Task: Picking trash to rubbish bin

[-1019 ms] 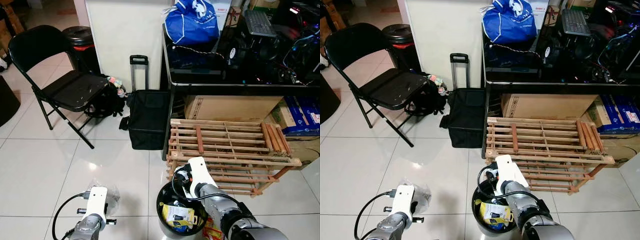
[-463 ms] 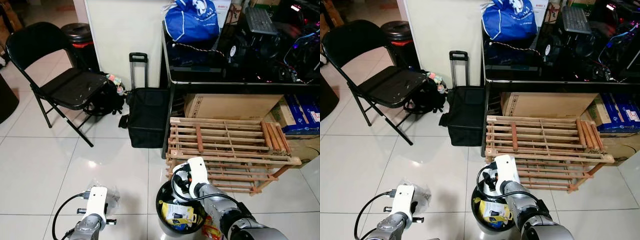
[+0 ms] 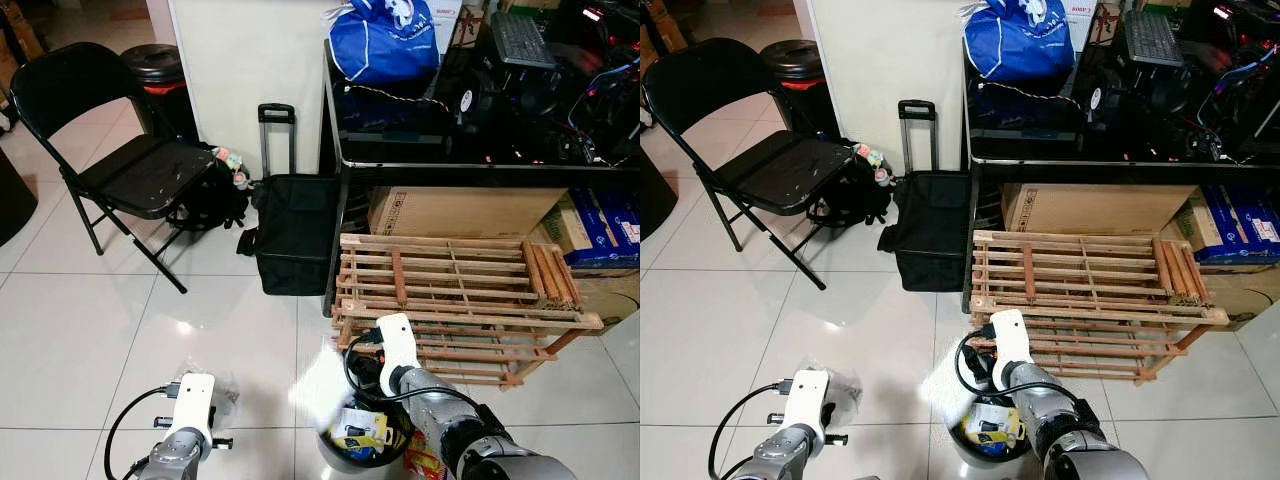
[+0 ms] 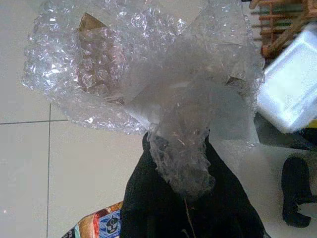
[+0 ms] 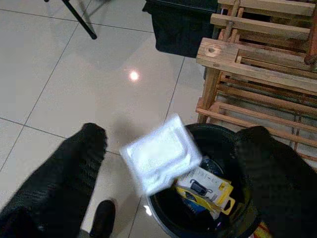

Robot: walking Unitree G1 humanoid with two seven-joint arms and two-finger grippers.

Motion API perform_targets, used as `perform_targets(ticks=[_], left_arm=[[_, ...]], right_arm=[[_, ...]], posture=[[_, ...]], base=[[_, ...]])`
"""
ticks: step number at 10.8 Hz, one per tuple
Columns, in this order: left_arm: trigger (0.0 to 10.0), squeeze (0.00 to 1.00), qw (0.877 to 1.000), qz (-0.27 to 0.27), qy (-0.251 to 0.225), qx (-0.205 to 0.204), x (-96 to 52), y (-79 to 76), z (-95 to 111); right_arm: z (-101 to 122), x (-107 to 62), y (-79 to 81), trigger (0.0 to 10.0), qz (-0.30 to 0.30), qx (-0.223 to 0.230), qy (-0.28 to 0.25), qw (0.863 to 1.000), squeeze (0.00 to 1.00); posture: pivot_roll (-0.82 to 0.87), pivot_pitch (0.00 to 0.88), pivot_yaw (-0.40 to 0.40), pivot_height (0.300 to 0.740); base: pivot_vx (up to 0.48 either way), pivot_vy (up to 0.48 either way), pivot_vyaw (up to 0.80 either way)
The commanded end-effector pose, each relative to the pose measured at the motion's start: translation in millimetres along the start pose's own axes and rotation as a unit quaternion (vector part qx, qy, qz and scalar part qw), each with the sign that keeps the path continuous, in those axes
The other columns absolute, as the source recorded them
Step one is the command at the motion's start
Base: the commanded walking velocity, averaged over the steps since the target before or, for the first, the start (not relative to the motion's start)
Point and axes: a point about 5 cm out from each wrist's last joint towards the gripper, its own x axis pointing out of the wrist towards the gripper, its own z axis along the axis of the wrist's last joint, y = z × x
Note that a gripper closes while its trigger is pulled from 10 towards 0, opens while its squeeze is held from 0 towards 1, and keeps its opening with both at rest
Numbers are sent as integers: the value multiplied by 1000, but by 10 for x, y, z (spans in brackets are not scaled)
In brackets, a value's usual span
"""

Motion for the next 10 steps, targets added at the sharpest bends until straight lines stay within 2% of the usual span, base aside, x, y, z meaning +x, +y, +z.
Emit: perform_targets(ticks=[1,2,8,10], left_arm=[[10000,0,1000,2,1,2,0,4,-1],[10000,0,1000,3,1,3,-1,9,-3],[10000,0,1000,1,7,11,-5,-5,-32],[10000,0,1000,8,-8,16,5,2,34]], right_arm=[[0,-10,-36,10000,-8,8,-5,1000,1000],[-22,-17,-50,10000,-15,1,1,1000,0],[-189,-73,-106,10000,-29,1,20,999,0],[-238,-97,-142,10000,-40,1,23,999,0]], posture=[[68,28,-25,740],[68,22,-22,740],[63,0,-22,740],[64,0,-26,740]], base=[[0,0,0],[0,0,0],[0,0,0],[0,0,0]])
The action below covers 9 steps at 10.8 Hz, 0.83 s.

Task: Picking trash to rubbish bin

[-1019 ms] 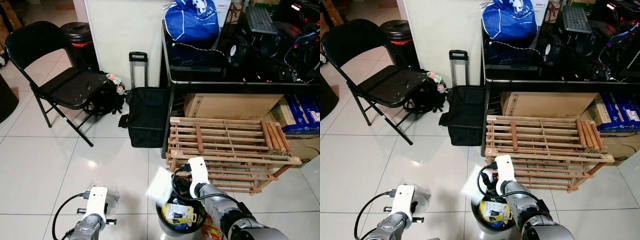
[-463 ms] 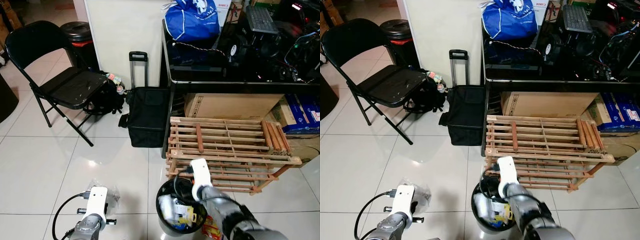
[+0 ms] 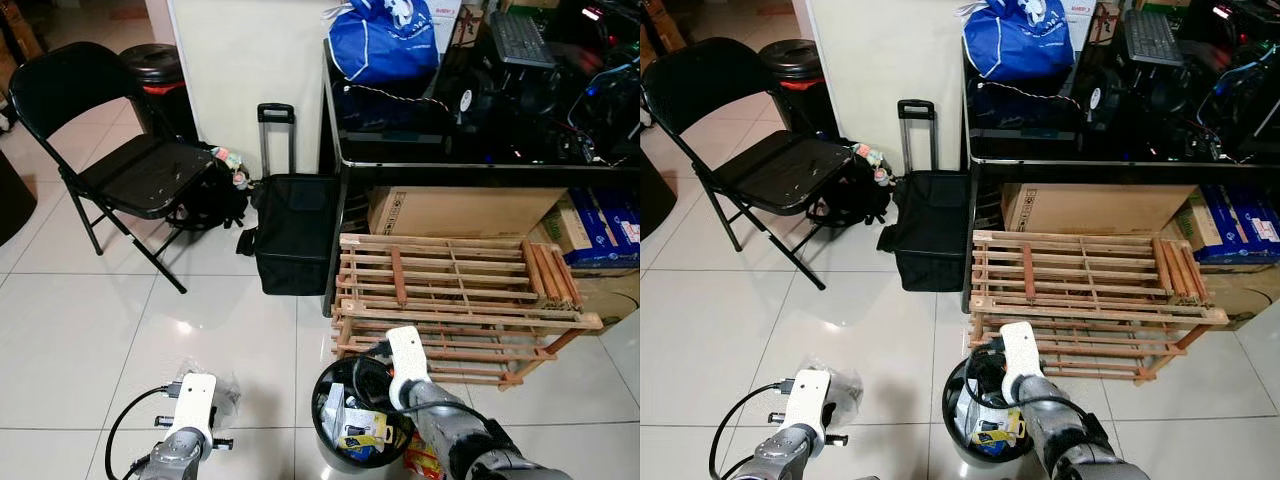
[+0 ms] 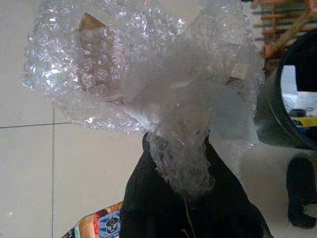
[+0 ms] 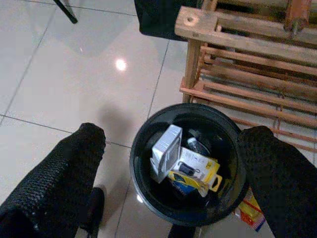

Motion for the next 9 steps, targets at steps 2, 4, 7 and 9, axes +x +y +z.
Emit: perform_targets(ticks=[2,4,7,9], left_arm=[[10000,0,999,18,-33,0,29,69,187],[10000,0,999,16,-29,3,29,81,180],[10000,0,1000,11,-21,2,18,56,113],[10000,0,1000,12,-16,3,11,77,81]], right_arm=[[-42,-37,-126,10000,-32,-4,1,999,0],[-165,-116,-324,10000,-78,9,19,997,0],[-555,-267,-430,10000,-105,-4,87,991,0],[-769,-343,-396,10000,-108,7,115,987,0]], posture=[[74,7,-29,740],[62,10,-23,740],[62,17,-24,740],[62,21,-23,740]], base=[[0,0,0],[0,0,0],[0,0,0],[0,0,0]])
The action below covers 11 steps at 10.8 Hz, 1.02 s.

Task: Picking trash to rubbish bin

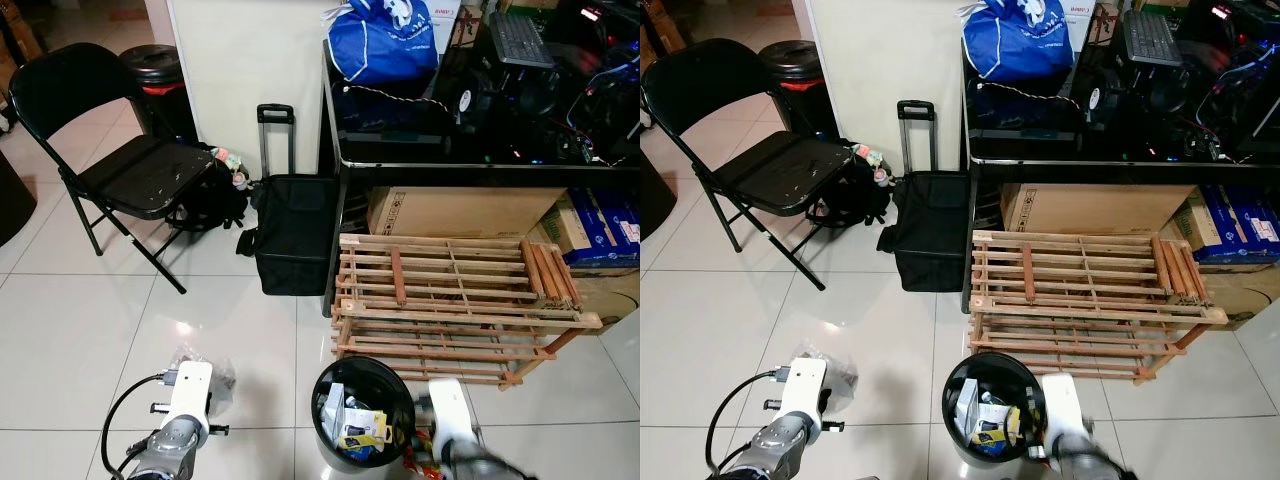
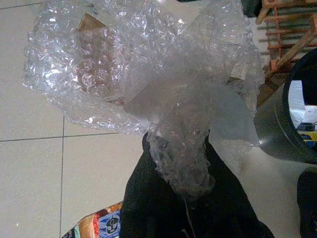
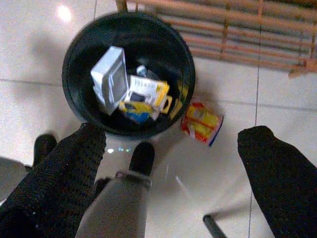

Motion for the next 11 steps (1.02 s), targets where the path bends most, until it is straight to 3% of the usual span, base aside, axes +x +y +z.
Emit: perform_targets(ticks=[1,5,11], left_arm=[[10000,0,1000,1,4,0,-6,8,-28],[10000,0,1000,-2,9,3,-20,-10,-82],[10000,0,1000,-4,10,5,-24,-28,-93]], right_arm=[[-16,-2,-5,10000,-3,-1,5,1000,0],[-178,-34,6,10000,-5,14,26,1000,0],[-151,-21,60,10000,5,8,27,1000,0]], posture=[[61,25,-22,740],[56,26,-25,740],[61,18,-27,740]], base=[[0,0,0],[0,0,-114],[0,0,-800]])
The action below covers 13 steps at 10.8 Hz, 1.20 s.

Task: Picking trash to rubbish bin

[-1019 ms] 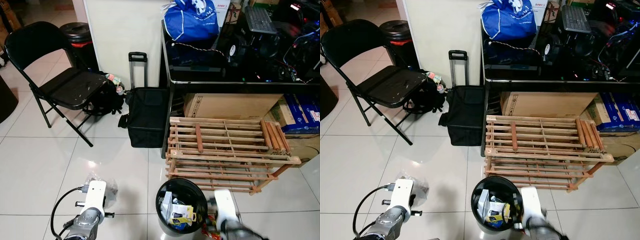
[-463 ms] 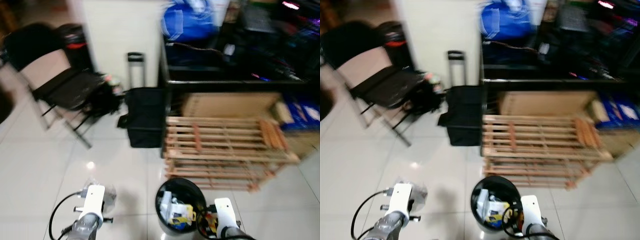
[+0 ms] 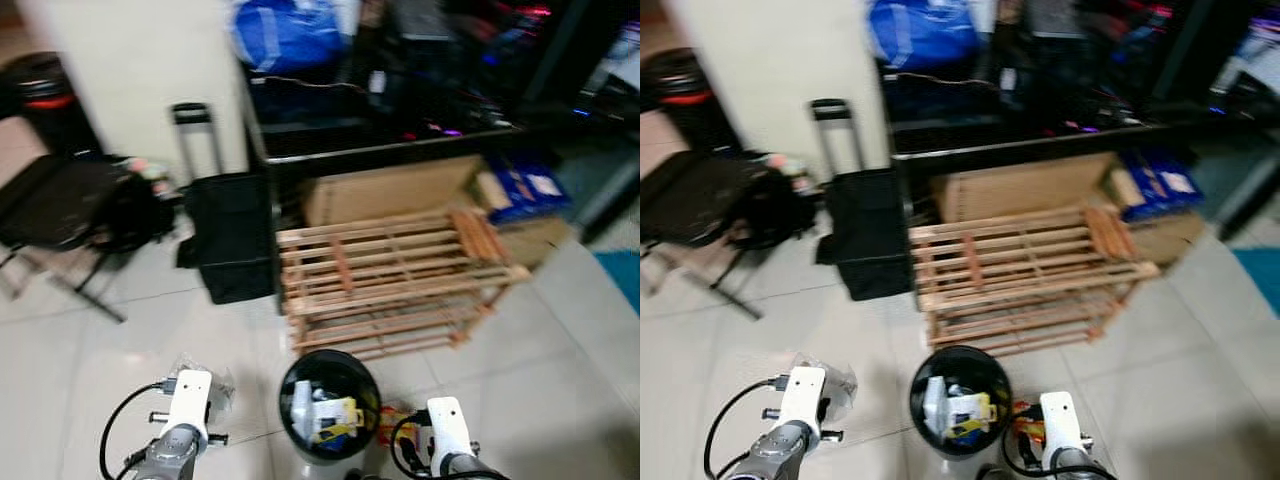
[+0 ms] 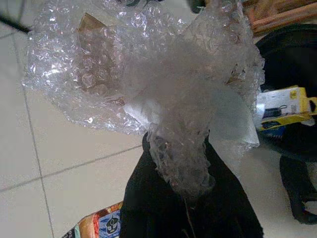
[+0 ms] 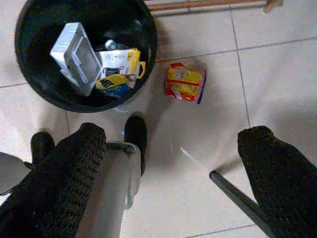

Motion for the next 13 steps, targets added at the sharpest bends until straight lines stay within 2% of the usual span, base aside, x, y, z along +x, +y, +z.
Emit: perform_targets(ticks=[1,12,13], left_arm=[[10000,0,1000,-2,0,3,-4,-20,-14],[10000,0,1000,-7,1,10,-4,-18,-14],[10000,0,1000,-9,0,23,-6,-29,-19]], right_arm=[[-21,-1,5,10000,0,1,8,1000,0],[-18,7,61,10000,10,-7,13,1000,0],[-12,7,59,10000,10,-6,12,1000,0]], posture=[[61,16,-27,740],[65,17,-28,740],[63,18,-28,740]], base=[[0,0,-800],[0,0,-800],[0,-480,-800]])
